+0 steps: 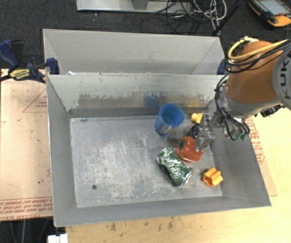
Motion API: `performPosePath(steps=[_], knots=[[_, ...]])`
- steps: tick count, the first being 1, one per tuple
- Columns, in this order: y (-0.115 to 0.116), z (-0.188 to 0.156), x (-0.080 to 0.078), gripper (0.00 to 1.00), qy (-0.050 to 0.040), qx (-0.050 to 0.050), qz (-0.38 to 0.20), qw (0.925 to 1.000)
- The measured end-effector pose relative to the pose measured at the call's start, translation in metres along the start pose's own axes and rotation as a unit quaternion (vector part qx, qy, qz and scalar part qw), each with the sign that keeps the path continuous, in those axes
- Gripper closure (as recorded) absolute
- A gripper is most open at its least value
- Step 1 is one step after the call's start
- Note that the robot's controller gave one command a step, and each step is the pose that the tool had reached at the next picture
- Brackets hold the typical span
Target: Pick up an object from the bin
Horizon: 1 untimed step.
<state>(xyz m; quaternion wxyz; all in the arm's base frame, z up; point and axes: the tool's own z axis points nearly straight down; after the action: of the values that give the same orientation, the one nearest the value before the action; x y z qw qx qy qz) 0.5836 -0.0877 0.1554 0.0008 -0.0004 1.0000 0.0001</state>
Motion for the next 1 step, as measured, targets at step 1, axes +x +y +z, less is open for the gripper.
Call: performPosePath(steps=[1], knots=[[0.0040, -0.0169, 0.0034, 1.00, -0.0001, 0.000, 0.009, 1.0000]])
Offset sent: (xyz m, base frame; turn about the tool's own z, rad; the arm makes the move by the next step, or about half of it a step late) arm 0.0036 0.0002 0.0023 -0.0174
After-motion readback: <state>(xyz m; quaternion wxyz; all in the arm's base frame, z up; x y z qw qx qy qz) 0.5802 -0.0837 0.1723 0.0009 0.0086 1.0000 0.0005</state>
